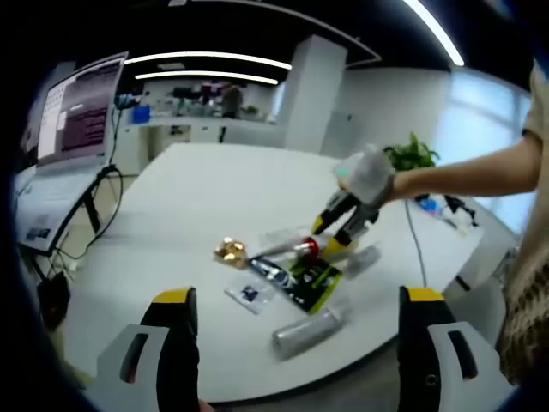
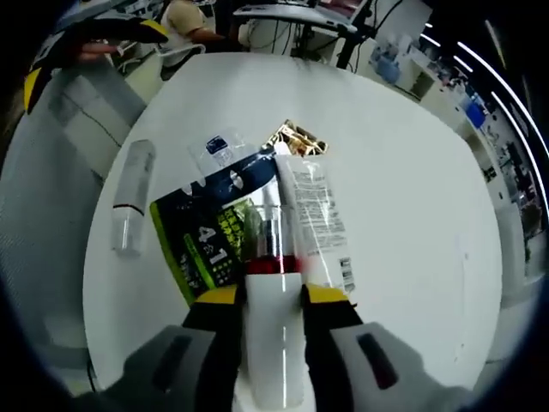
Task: Arrange the skincare products in the storage area until every visible bottle or jar stands upright without overlapping.
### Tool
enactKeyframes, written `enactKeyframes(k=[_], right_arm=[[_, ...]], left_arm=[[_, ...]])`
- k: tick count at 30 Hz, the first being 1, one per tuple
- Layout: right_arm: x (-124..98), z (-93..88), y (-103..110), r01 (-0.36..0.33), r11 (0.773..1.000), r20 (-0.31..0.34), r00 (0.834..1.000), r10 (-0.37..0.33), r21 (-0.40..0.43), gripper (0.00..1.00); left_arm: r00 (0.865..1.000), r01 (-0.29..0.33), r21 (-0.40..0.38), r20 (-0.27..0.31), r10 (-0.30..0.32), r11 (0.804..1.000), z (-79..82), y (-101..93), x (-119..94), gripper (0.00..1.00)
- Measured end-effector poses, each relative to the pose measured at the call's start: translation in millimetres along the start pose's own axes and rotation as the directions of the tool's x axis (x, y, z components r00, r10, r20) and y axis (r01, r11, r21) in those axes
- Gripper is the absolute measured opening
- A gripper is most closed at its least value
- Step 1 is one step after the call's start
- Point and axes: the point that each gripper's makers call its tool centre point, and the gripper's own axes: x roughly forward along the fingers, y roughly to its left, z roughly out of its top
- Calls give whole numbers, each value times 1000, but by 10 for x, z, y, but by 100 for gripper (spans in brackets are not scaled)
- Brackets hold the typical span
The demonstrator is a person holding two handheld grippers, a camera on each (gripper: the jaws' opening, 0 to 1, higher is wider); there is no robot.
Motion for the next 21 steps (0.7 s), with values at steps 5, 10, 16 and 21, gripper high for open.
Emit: enactKeyframes(k=[5, 10, 16, 21], right_arm=[[58, -22, 11, -13, 998, -19, 1000, 12, -53, 28], [132, -54, 25, -32, 995, -51, 998, 28, -91, 30], [147, -73, 17, -52, 997, -32, 998, 50, -61, 30], [143, -57, 30, -45, 997, -6, 999, 45, -66, 30]], left_arm=[[1000, 3, -6, -5, -3, 1000, -10, -1, 4, 94], [1000, 8, -2, -11, -8, 1000, -21, -9, 11, 94], [1000, 7, -5, -12, -7, 1000, -21, -6, 12, 94], [1000, 7, -4, -12, -7, 1000, -20, -6, 13, 94]])
